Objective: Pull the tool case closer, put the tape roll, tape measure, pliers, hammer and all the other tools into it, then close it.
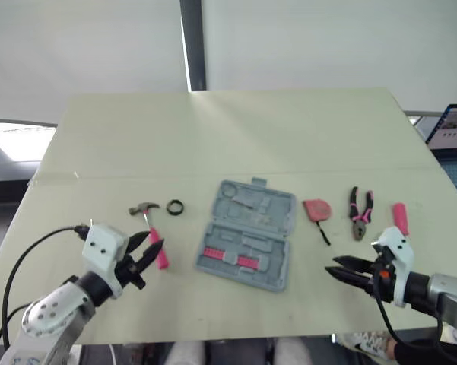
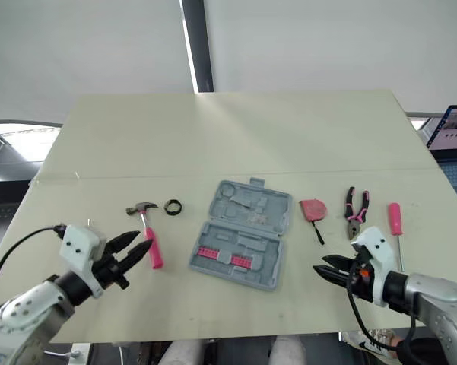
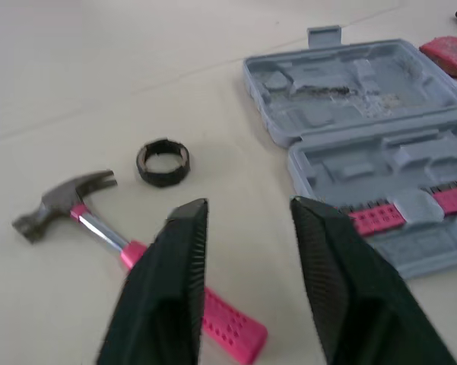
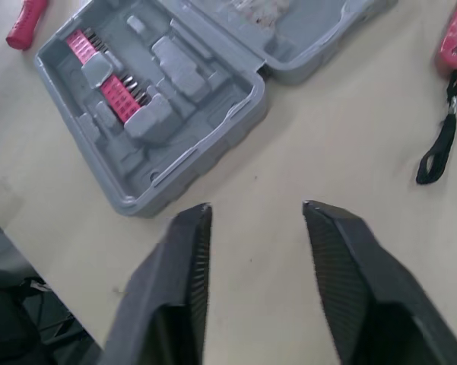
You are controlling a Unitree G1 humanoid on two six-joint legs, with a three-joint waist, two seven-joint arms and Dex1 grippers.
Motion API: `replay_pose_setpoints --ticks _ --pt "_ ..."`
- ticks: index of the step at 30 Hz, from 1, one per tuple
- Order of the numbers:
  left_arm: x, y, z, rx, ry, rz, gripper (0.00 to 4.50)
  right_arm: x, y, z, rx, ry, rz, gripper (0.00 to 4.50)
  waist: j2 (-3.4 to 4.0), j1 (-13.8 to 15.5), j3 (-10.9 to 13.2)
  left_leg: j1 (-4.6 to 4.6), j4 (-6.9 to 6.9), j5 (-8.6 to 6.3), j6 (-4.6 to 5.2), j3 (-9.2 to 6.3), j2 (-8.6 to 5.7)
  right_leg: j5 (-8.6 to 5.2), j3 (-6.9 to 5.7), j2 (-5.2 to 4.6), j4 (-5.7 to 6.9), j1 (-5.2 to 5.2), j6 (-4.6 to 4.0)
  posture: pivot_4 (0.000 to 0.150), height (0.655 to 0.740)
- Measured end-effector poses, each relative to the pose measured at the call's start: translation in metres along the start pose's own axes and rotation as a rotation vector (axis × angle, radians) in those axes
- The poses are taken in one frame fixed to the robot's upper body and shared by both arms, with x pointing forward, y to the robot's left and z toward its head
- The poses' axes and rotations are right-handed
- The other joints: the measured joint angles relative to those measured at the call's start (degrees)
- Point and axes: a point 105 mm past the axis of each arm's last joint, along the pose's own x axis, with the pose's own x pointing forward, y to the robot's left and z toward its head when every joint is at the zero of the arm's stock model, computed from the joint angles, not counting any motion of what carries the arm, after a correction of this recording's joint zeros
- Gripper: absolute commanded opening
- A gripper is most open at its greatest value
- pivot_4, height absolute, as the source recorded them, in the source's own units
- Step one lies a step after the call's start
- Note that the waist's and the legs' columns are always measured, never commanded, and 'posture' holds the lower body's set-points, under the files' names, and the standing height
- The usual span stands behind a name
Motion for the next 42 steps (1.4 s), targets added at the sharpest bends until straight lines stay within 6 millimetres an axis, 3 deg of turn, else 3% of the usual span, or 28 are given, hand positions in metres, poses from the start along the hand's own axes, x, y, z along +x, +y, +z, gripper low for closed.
replay_pose_setpoints --ticks 1,7,12,17,24,34,42 --pt "0.004 0.003 0.003 -0.006 -0.005 -0.010 0.05 0.002 0.000 0.001 -0.003 -0.004 0.000 0.04 0.00 -0.1 0.0 -0.01 -0.01 0.00 0.00 0.00 0.00 0.00 0.00 0.00 0.00 -0.02 0.00 0.150 0.7373" --pt "0.037 0.013 0.014 0.007 0.041 -0.121 0.05 0.021 -0.008 0.011 -0.037 -0.019 -0.049 0.04 0.00 -0.4 0.0 0.00 -0.03 0.01 -0.02 0.00 0.00 0.00 -0.04 0.00 0.04 -0.05 0.01 0.150 0.7373" --pt "0.059 0.016 -0.003 -0.042 0.167 -0.223 0.05 0.044 -0.017 0.020 -0.056 -0.020 -0.094 0.04 0.00 -0.5 0.0 -0.02 -0.07 0.02 -0.04 0.01 0.00 0.00 -0.07 0.01 0.08 -0.15 0.01 0.150 0.7373" --pt "0.077 0.014 -0.010 -0.029 0.223 -0.279 0.05 0.061 -0.023 0.015 -0.055 0.031 -0.119 0.04 0.00 -0.4 0.0 -0.04 -0.07 0.02 -0.04 0.01 -0.02 0.00 -0.10 0.00 0.10 -0.15 0.01 0.150 0.7373" --pt "0.094 0.010 -0.031 0.009 0.302 -0.329 0.05 0.077 -0.031 0.002 -0.040 0.083 -0.155 0.04 0.00 -0.6 0.0 -0.04 -0.08 0.03 -0.04 0.02 -0.01 0.01 -0.12 0.00 0.14 -0.19 0.01 0.150 0.7373" --pt "0.124 0.003 -0.030 0.072 0.284 -0.355 0.05 0.094 -0.028 0.013 -0.070 0.066 -0.142 0.04 0.00 -0.7 0.0 -0.07 -0.05 0.03 -0.04 0.01 -0.02 0.01 -0.17 0.00 0.18 -0.21 0.03 0.150 0.7373" --pt "0.130 0.002 -0.038 0.080 0.303 -0.369 0.05 0.101 -0.023 0.014 -0.075 0.065 -0.122 0.04 0.00 -1.1 0.0 -0.07 -0.06 0.03 -0.04 0.00 -0.02 0.01 -0.21 -0.02 0.20 -0.22 0.03 0.150 0.7373"
